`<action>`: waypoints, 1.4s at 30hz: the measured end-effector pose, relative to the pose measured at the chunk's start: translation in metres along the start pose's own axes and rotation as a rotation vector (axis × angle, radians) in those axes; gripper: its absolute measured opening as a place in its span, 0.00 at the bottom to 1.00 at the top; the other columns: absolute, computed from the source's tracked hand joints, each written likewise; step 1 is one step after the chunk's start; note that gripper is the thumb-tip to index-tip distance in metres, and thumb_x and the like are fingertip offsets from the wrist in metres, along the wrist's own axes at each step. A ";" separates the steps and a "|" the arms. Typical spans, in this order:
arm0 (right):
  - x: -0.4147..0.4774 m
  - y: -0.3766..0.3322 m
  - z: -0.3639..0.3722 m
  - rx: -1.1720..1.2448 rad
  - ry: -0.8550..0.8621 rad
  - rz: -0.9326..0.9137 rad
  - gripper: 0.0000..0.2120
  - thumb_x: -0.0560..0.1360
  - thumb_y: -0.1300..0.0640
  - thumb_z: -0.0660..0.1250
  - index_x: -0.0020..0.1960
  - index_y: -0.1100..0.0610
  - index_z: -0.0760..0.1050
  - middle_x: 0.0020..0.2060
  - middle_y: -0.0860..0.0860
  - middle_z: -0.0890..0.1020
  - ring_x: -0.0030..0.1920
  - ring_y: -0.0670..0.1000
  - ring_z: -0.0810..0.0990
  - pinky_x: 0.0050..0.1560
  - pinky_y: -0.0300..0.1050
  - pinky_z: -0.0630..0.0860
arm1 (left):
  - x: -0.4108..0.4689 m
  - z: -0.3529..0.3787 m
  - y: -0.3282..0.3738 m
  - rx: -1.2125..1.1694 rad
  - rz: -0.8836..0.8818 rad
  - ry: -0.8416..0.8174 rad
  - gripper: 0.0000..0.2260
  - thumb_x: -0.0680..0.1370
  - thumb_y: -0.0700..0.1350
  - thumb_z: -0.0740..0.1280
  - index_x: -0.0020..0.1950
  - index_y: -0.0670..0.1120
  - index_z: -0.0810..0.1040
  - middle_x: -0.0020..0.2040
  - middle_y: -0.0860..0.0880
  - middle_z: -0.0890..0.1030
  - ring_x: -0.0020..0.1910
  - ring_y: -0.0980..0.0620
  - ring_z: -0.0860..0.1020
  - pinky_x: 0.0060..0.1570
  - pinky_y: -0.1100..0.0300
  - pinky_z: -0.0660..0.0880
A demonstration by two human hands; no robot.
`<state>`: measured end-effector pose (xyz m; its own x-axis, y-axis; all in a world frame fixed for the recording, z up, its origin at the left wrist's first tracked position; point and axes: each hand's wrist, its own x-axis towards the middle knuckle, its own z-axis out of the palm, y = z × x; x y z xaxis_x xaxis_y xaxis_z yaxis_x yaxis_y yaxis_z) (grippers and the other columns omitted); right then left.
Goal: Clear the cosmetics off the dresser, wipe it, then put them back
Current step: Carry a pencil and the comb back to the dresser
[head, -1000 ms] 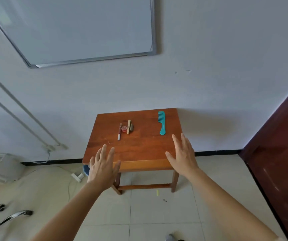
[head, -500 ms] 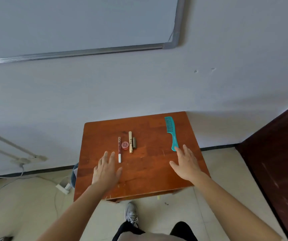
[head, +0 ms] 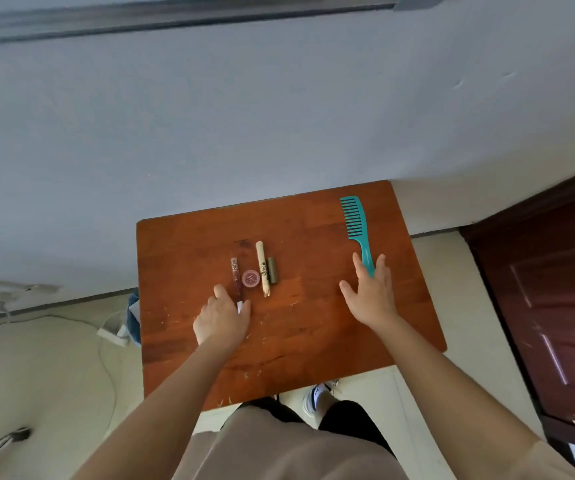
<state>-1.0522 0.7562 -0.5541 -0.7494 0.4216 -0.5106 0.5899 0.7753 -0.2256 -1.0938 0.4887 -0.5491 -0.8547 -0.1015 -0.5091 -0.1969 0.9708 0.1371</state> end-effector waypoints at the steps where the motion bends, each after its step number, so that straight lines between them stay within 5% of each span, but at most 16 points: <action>1: 0.005 0.000 0.002 -0.037 -0.009 0.006 0.31 0.81 0.39 0.55 0.80 0.44 0.47 0.80 0.57 0.43 0.79 0.63 0.44 0.76 0.59 0.53 | 0.000 0.002 -0.001 -0.007 -0.006 -0.007 0.16 0.80 0.57 0.59 0.55 0.45 0.66 0.51 0.45 0.79 0.50 0.44 0.79 0.42 0.51 0.75; 4: 0.010 0.002 0.010 -0.138 0.142 -0.050 0.24 0.82 0.44 0.57 0.76 0.48 0.62 0.75 0.58 0.62 0.76 0.61 0.59 0.72 0.55 0.66 | -0.007 0.012 -0.006 -0.045 -0.035 -0.017 0.10 0.82 0.51 0.57 0.53 0.44 0.70 0.52 0.44 0.78 0.51 0.43 0.78 0.45 0.50 0.76; 7: 0.020 -0.002 0.009 -0.007 0.280 -0.136 0.16 0.79 0.51 0.66 0.66 0.51 0.74 0.61 0.53 0.75 0.60 0.52 0.74 0.55 0.42 0.78 | -0.006 0.014 -0.010 -0.130 -0.027 0.030 0.10 0.82 0.49 0.57 0.52 0.42 0.70 0.51 0.42 0.78 0.50 0.41 0.78 0.43 0.50 0.73; 12: 0.032 -0.008 -0.003 0.312 0.045 0.017 0.22 0.77 0.56 0.71 0.67 0.52 0.68 0.58 0.52 0.77 0.54 0.49 0.78 0.51 0.42 0.79 | -0.010 0.010 -0.010 -0.311 -0.157 0.140 0.10 0.82 0.50 0.59 0.50 0.44 0.70 0.46 0.43 0.78 0.41 0.45 0.77 0.39 0.52 0.75; 17: 0.033 0.003 -0.021 0.394 -0.093 -0.014 0.16 0.79 0.51 0.67 0.65 0.54 0.75 0.58 0.50 0.80 0.49 0.46 0.78 0.40 0.32 0.73 | -0.013 -0.020 0.013 -0.382 0.020 0.252 0.07 0.82 0.50 0.61 0.51 0.47 0.71 0.45 0.48 0.78 0.40 0.50 0.77 0.39 0.51 0.78; 23: 0.001 0.014 -0.058 0.687 0.201 -0.010 0.14 0.78 0.46 0.67 0.61 0.52 0.75 0.50 0.46 0.79 0.50 0.46 0.80 0.45 0.31 0.73 | -0.016 -0.075 0.062 -0.510 0.314 0.325 0.07 0.81 0.49 0.63 0.54 0.46 0.73 0.44 0.52 0.77 0.40 0.57 0.75 0.35 0.66 0.67; 27: -0.048 0.034 -0.072 0.832 0.457 0.099 0.05 0.79 0.53 0.67 0.54 0.51 0.76 0.44 0.45 0.80 0.44 0.40 0.79 0.37 0.28 0.72 | -0.014 -0.083 0.109 -0.583 0.535 0.235 0.08 0.81 0.51 0.62 0.55 0.49 0.73 0.45 0.53 0.79 0.41 0.57 0.77 0.40 0.62 0.74; 30: -0.098 0.072 -0.070 0.879 0.606 0.214 0.03 0.80 0.54 0.66 0.52 0.49 0.77 0.45 0.45 0.82 0.45 0.41 0.80 0.43 0.31 0.75 | -0.039 -0.069 0.160 -0.596 0.731 0.108 0.08 0.81 0.52 0.62 0.55 0.49 0.73 0.44 0.53 0.79 0.42 0.55 0.79 0.42 0.55 0.77; 34: -0.181 0.132 -0.079 0.860 0.877 0.366 0.04 0.80 0.57 0.65 0.51 0.48 0.75 0.44 0.45 0.79 0.44 0.38 0.78 0.42 0.25 0.71 | -0.108 -0.052 0.228 -0.526 1.066 -0.018 0.07 0.81 0.51 0.62 0.56 0.49 0.74 0.45 0.53 0.79 0.43 0.55 0.78 0.41 0.60 0.74; 38: -0.272 0.192 -0.081 0.905 1.163 0.510 0.04 0.80 0.58 0.64 0.52 0.50 0.76 0.44 0.47 0.80 0.43 0.42 0.79 0.46 0.38 0.76 | -0.206 -0.033 0.281 -0.481 1.332 -0.107 0.07 0.81 0.49 0.63 0.57 0.49 0.74 0.46 0.52 0.79 0.41 0.54 0.77 0.39 0.60 0.71; 42: -0.362 0.241 -0.069 0.943 1.423 0.617 0.10 0.80 0.61 0.64 0.57 0.48 0.74 0.44 0.44 0.80 0.42 0.37 0.78 0.41 0.25 0.70 | -0.318 -0.004 0.311 -0.488 1.549 -0.249 0.05 0.80 0.49 0.64 0.56 0.52 0.74 0.46 0.56 0.80 0.43 0.54 0.78 0.44 0.55 0.75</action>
<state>-0.6592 0.8228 -0.3668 0.2606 0.9416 0.2130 0.4270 0.0855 -0.9002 -0.8851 0.8223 -0.3410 -0.2853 0.9251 0.2505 0.5561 -0.0531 0.8294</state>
